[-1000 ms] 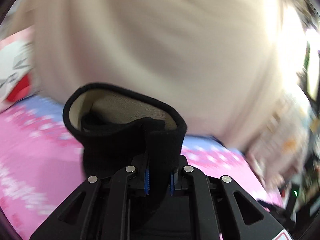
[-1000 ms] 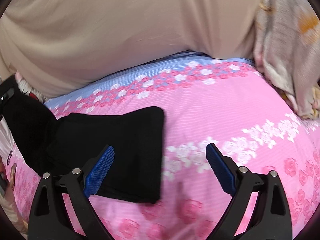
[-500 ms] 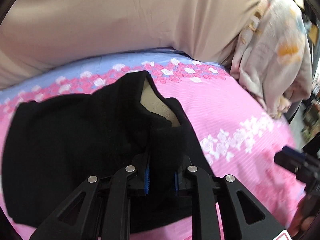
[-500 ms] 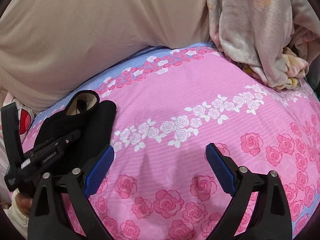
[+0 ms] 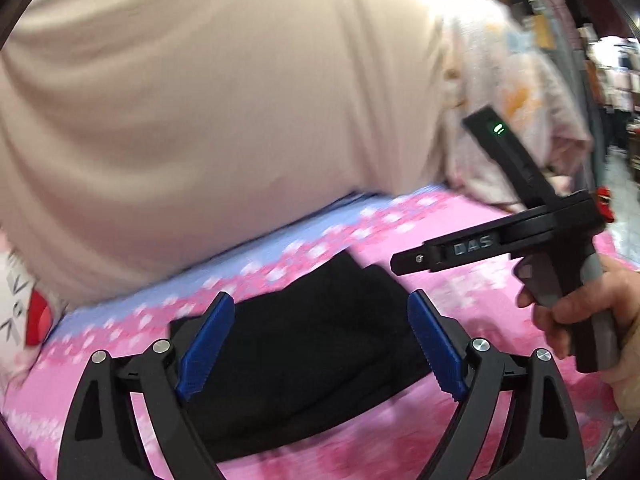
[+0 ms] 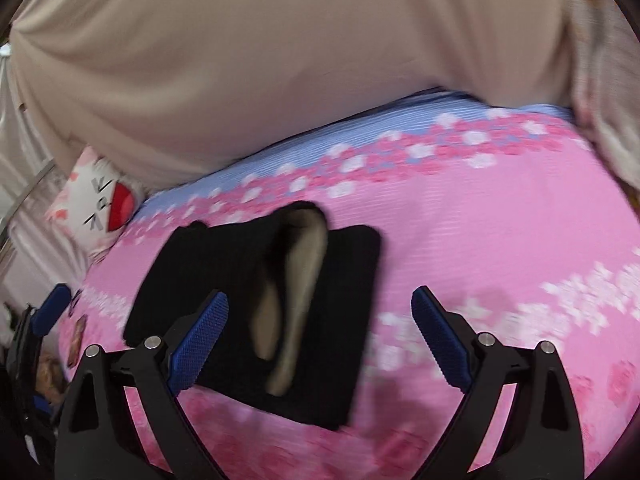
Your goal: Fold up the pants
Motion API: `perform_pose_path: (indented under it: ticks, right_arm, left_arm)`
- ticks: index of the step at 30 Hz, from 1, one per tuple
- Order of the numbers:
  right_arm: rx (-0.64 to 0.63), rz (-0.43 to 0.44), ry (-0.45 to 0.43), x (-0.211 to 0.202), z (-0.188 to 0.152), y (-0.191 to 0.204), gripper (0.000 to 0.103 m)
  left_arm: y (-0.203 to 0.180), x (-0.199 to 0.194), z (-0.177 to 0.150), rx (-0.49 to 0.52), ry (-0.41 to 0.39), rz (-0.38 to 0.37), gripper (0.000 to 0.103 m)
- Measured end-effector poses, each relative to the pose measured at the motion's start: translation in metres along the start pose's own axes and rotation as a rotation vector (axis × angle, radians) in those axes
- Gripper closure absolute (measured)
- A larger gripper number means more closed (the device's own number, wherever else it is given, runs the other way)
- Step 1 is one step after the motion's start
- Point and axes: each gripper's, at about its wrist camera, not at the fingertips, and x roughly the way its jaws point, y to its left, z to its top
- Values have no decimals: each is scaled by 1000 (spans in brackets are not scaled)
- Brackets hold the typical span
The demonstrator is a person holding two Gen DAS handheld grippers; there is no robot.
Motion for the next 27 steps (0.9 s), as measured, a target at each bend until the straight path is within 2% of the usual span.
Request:
perform_pose_path:
  ticks: [3, 5, 6, 8, 9, 10, 12, 13, 15, 17, 18, 19, 21, 23, 25, 27]
  right_arm:
    - [-68, 22, 47, 26, 10, 26, 12]
    - [-102, -18, 73, 48, 17, 38, 13]
    - [-122, -34, 94, 62, 19, 43, 17]
    - [-140, -35, 133, 82, 19, 45, 84]
    - [-141, -19, 160, 89, 18, 45, 87]
    - [-152, -42, 144, 89, 17, 49, 93]
    - [-174, -70, 78, 70, 19, 57, 94]
    - [-165, -83, 16, 50, 21, 60, 94]
    - [-165, -136, -23, 35, 19, 56, 94]
    - [-142, -201, 39, 52, 10, 38, 90]
    - [-122, -211, 123, 75, 0, 25, 89]
    - [-94, -194, 120, 80, -5, 17, 88]
    - [-32, -160, 72, 63, -3, 14, 85]
    - [-24, -202, -14, 36, 0, 19, 84]
    - [-58, -294, -91, 9, 4, 30, 82]
    - [-89, -258, -99, -3, 5, 44, 82]
  left_arm:
    - [33, 19, -5, -86, 101, 85, 17]
    - [58, 34, -10, -155, 181, 150, 17]
    - [74, 42, -14, -193, 227, 186, 17]
    - [98, 53, -22, -246, 295, 233, 17]
    - [113, 61, -26, -277, 335, 272, 17]
    - [122, 65, -29, -295, 359, 291, 17]
    - [141, 69, -38, -330, 393, 311, 17]
    - [148, 71, -41, -343, 406, 323, 17]
    - [156, 74, -47, -352, 423, 347, 17]
    - [160, 81, -52, -347, 437, 354, 17]
    - [161, 83, -56, -341, 451, 356, 17]
    - [162, 87, -59, -335, 463, 358, 17]
    - [160, 90, -61, -318, 474, 368, 17]
    - [160, 89, -63, -300, 476, 384, 17]
    - [161, 86, -64, -304, 475, 389, 16]
    - [162, 86, -66, -316, 477, 381, 16]
